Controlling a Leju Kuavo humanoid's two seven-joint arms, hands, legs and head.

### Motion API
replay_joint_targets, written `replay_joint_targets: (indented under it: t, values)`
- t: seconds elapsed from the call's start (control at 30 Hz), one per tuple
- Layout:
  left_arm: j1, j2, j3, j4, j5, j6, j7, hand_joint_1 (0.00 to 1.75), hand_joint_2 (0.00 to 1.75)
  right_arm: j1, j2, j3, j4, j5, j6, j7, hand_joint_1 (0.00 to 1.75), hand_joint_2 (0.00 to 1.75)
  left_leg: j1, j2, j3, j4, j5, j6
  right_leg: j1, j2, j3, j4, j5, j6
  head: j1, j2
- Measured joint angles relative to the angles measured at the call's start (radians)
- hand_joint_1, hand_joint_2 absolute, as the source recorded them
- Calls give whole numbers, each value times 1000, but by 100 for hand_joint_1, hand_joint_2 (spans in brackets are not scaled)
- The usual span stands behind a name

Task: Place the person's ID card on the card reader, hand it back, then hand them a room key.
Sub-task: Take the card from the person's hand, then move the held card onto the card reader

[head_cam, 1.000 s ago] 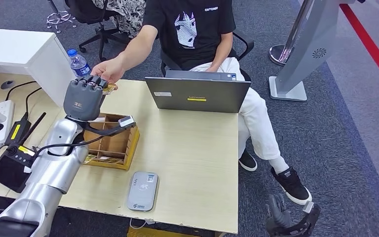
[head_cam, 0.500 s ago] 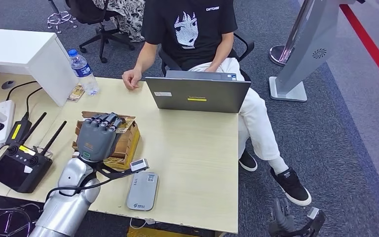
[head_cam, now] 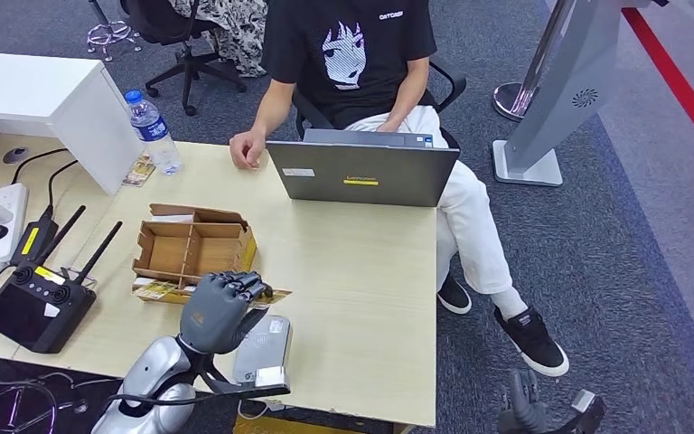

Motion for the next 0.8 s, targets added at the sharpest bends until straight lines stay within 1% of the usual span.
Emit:
replay_joint_targets:
  t: [0.1, 0.27, 0.8]
  values:
    - [14, 21, -9, -1, 8, -66, -2, 175, 175, 1, -2, -6, 0, 1, 1, -2, 0, 175, 0, 0, 0, 0, 0, 0, 0, 0, 0, 0, 0, 0, 0, 0]
    - [22, 50, -13, 1, 11, -118, -2, 175, 175, 1, -5, -12, 0, 3, 3, -1, 0, 175, 0, 0, 0, 0, 0, 0, 0, 0, 0, 0, 0, 0, 0, 0]
    - [6, 56, -20, 56, 14, -154, -2, 175, 175, 0, -5, -15, 0, 20, 12, 3, 0, 175, 0, 0, 0, 0, 0, 0, 0, 0, 0, 0, 0, 0, 0, 0]
